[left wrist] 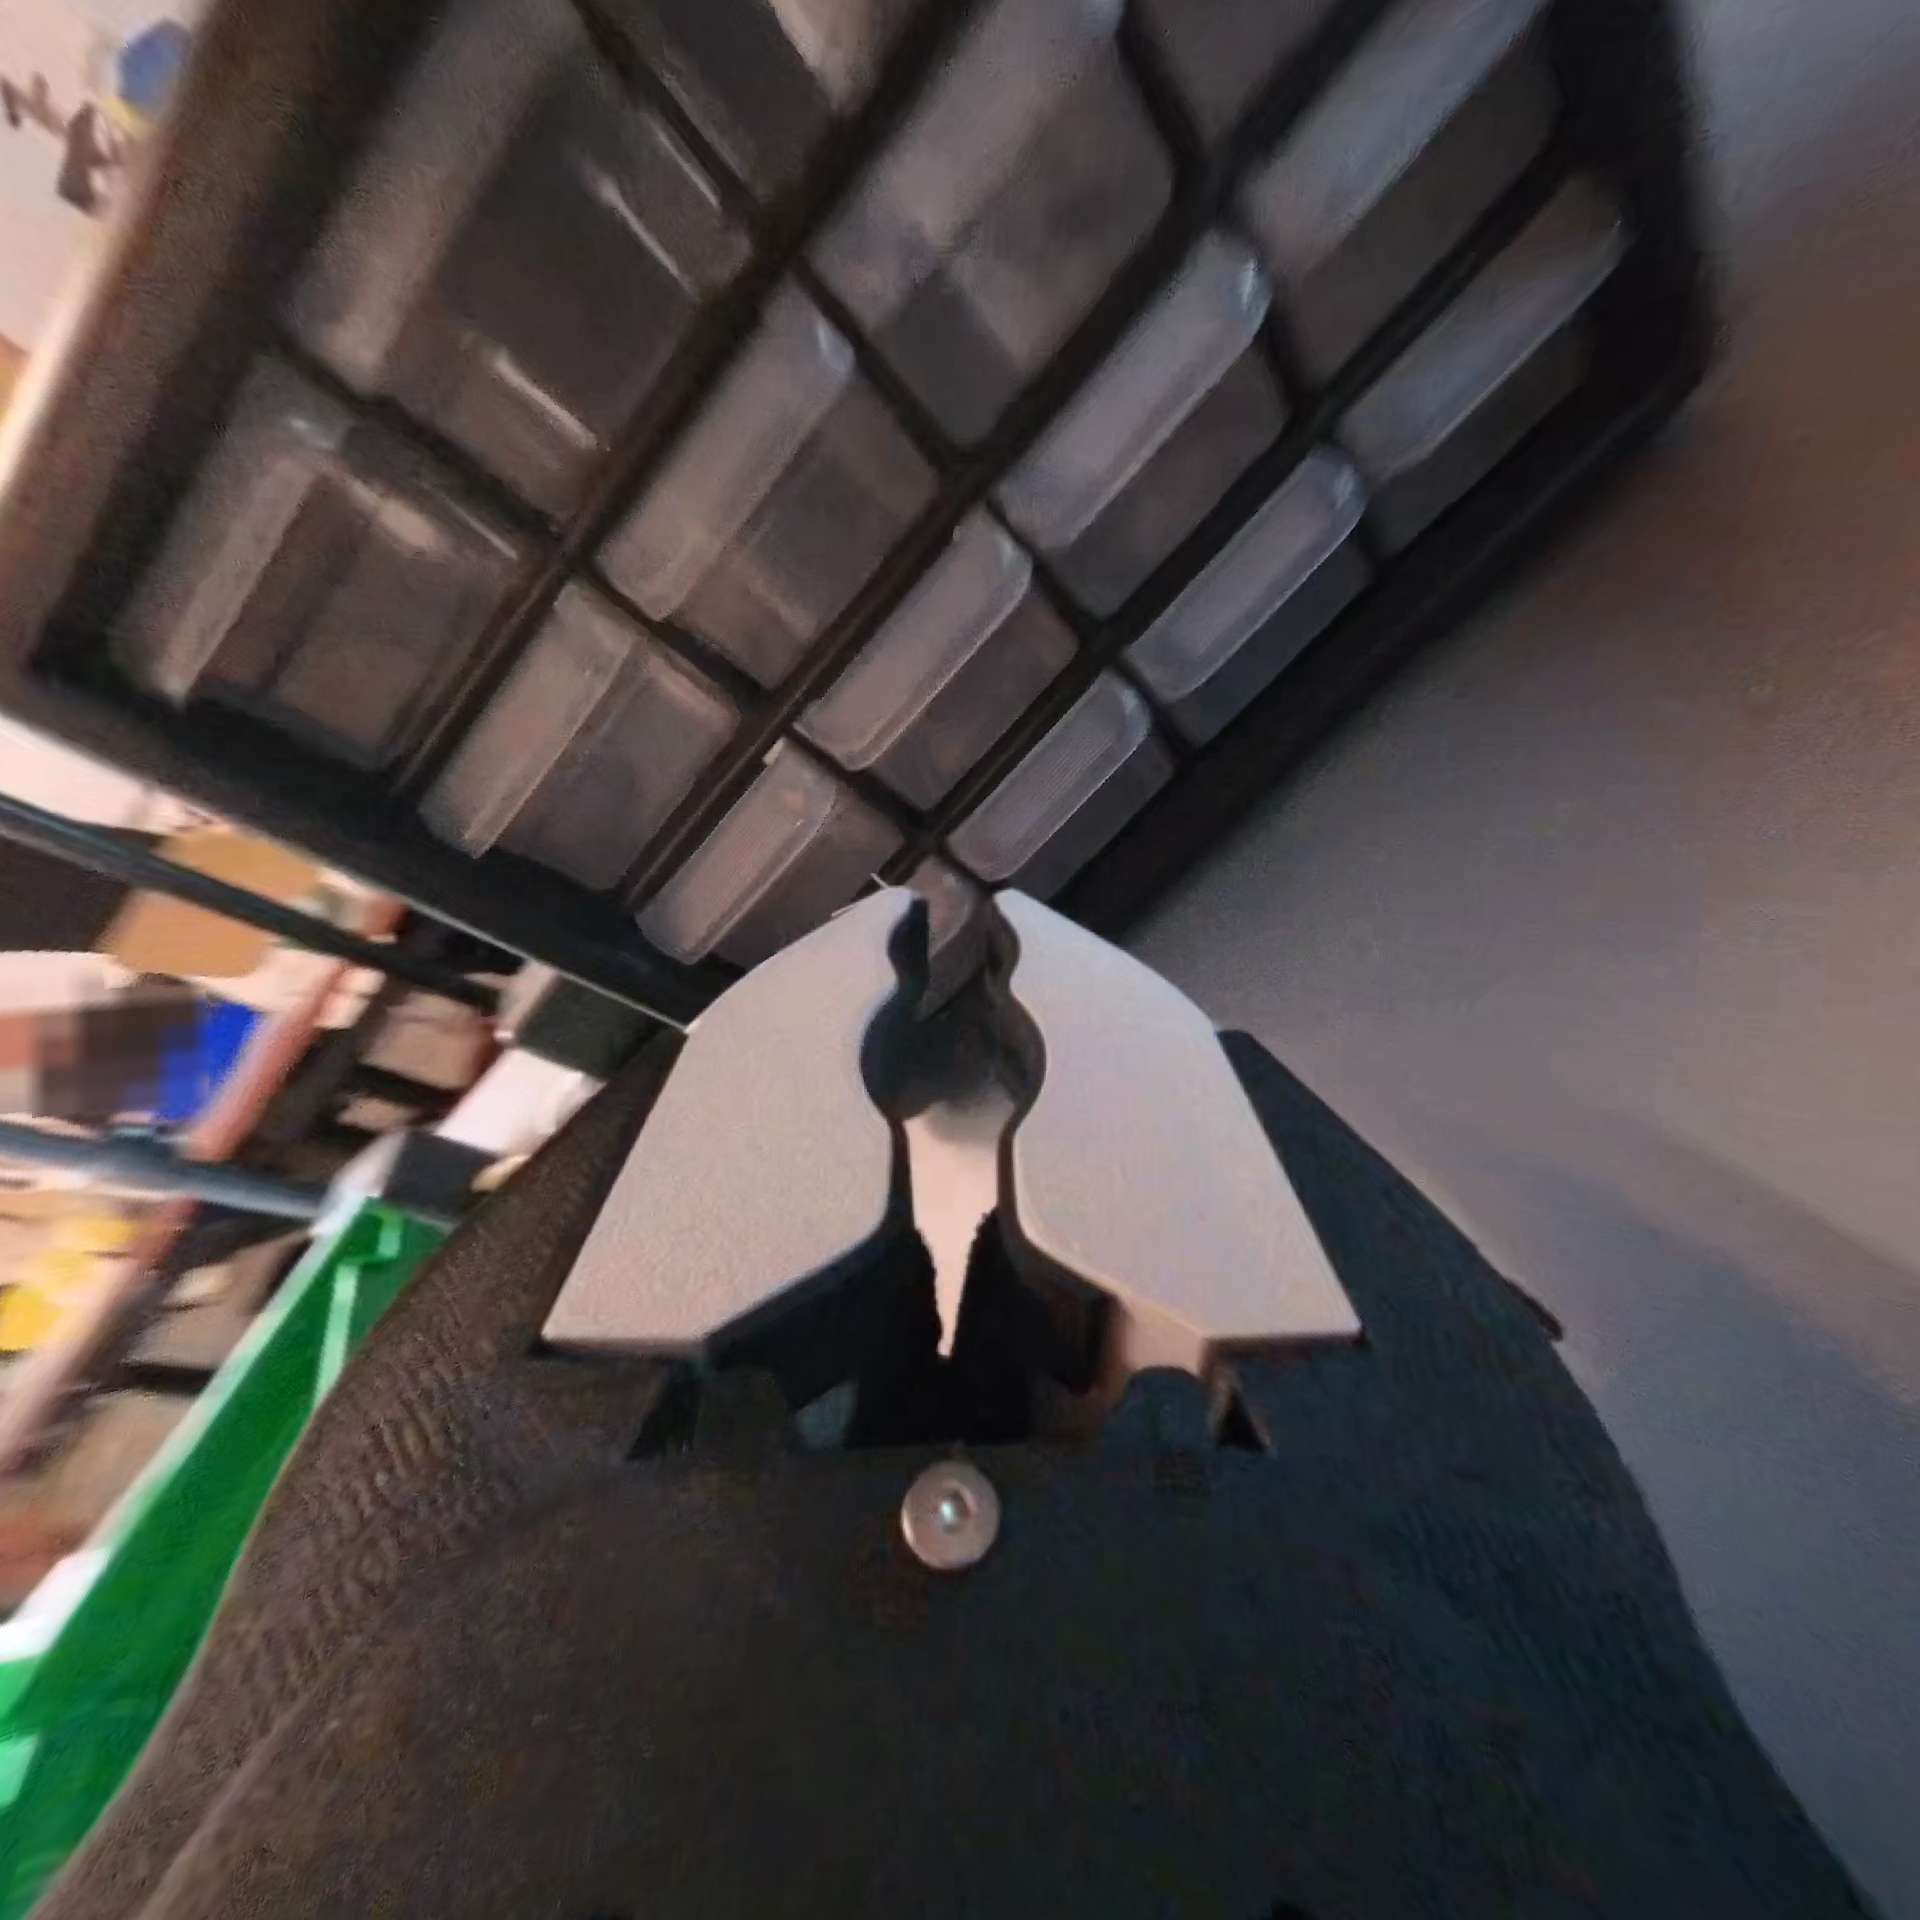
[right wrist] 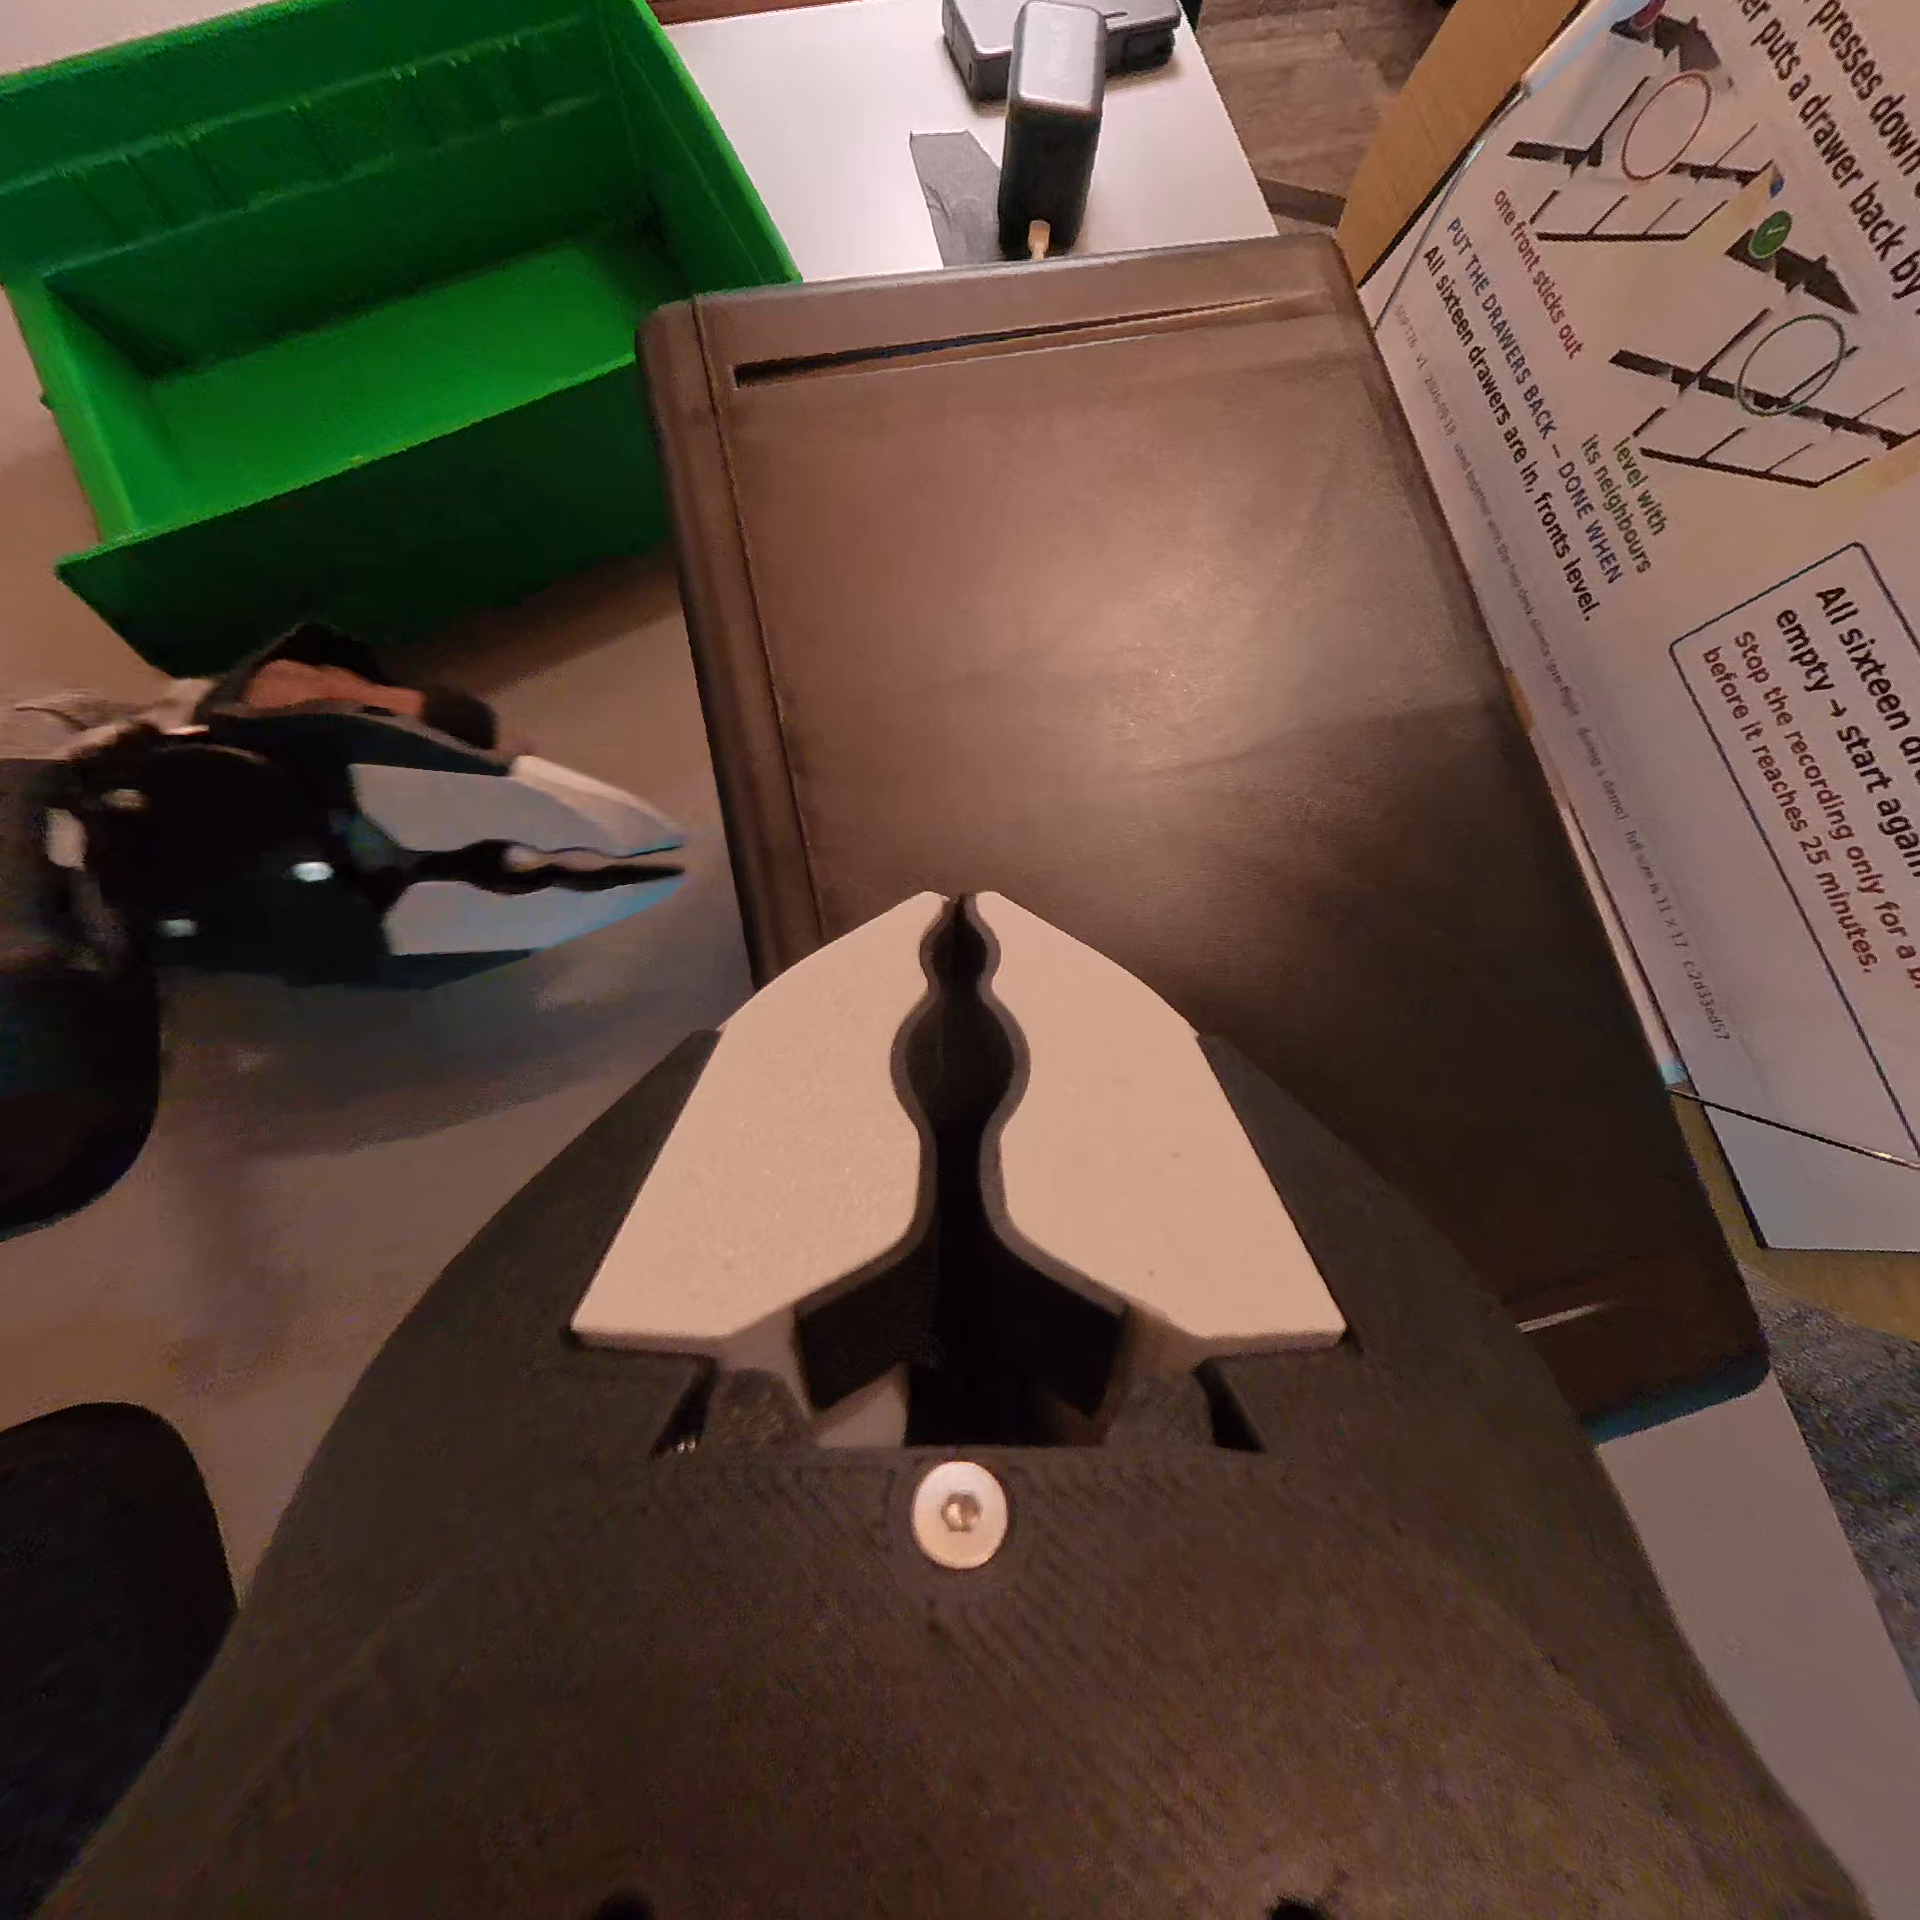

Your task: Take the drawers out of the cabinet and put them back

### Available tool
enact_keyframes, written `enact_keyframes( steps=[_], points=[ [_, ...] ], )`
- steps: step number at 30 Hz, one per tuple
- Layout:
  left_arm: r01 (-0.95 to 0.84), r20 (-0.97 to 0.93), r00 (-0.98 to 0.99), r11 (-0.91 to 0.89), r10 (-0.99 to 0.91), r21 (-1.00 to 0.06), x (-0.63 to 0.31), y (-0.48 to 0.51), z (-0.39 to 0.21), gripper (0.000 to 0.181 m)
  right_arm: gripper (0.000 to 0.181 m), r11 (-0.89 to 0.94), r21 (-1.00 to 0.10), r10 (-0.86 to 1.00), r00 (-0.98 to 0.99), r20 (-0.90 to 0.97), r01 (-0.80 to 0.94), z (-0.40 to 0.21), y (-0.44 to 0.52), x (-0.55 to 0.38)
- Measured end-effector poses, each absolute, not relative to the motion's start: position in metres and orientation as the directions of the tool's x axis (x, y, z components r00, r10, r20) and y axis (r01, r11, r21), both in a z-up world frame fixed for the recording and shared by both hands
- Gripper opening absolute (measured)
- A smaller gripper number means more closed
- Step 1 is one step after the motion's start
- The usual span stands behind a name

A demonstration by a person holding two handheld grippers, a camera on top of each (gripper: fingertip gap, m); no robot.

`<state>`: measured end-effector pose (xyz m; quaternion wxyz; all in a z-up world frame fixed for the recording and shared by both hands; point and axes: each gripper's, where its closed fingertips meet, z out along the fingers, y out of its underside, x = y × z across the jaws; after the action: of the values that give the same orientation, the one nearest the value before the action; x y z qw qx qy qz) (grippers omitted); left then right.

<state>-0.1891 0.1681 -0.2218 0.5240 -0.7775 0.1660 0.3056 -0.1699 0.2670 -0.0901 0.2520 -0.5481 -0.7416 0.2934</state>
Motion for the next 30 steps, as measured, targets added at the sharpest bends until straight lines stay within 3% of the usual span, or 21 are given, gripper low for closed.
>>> enact_keyframes(
  steps=[1,4,6,10,14,16,19,21,30],
  points=[
    [-0.526,-0.58,0.812,-0.354,0.061,-0.774,-0.18,0.161,-0.218,0.014,0.002,0.22,-0.71,0.965,-0.255,0.059,0.668,-0.09,0.267,-0.17],
    [-0.356,-0.379,0.924,-0.264,0.043,-0.897,-0.167,0.143,-0.22,0.021,0.002,0.281,-0.702,0.96,-0.201,0.196,0.655,-0.089,0.27,-0.17],
    [-0.27,-0.28,0.96,-0.237,0.008,-0.933,-0.165,0.136,-0.224,0.028,0.024,0.318,-0.7,0.935,-0.087,0.345,0.639,-0.083,0.275,-0.162],
    [-0.25,-0.257,0.966,-0.226,0.003,-0.942,-0.177,0.124,-0.227,0.033,0.043,0.105,-0.931,0.994,-0.036,0.098,0.348,-0.053,0.204,-0.133],
    [-0.131,-0.126,0.991,-0.192,-0.039,-0.973,-0.168,0.121,-0.223,0.034,0.068,-0.047,-0.955,0.994,0.107,-0.016,0.293,-0.098,0.172,-0.079],
    [-0.153,-0.146,0.988,-0.206,-0.049,-0.967,-0.164,0.122,-0.227,0.034,0.075,-0.172,-0.95,0.974,0.188,-0.125,0.259,-0.138,0.165,-0.06],
    [-0.269,-0.274,0.962,-0.222,-0.008,-0.937,-0.17,0.123,-0.231,0.036,0.065,-0.265,-0.957,0.901,0.382,-0.203,0.116,-0.197,0.189,-0.037],
    [-0.293,-0.302,0.953,-0.224,0.004,-0.929,-0.174,0.122,-0.231,0.037,0.072,-0.317,-0.933,0.891,0.392,-0.231,0.171,-0.215,0.195,-0.036],
    [-0.253,-0.262,0.965,-0.186,0.025,-0.95,-0.178,0.119,-0.229,0.037,0.074,-0.235,-0.927,0.913,0.395,-0.106,0.294,-0.247,0.204,-0.041]
  ],
)
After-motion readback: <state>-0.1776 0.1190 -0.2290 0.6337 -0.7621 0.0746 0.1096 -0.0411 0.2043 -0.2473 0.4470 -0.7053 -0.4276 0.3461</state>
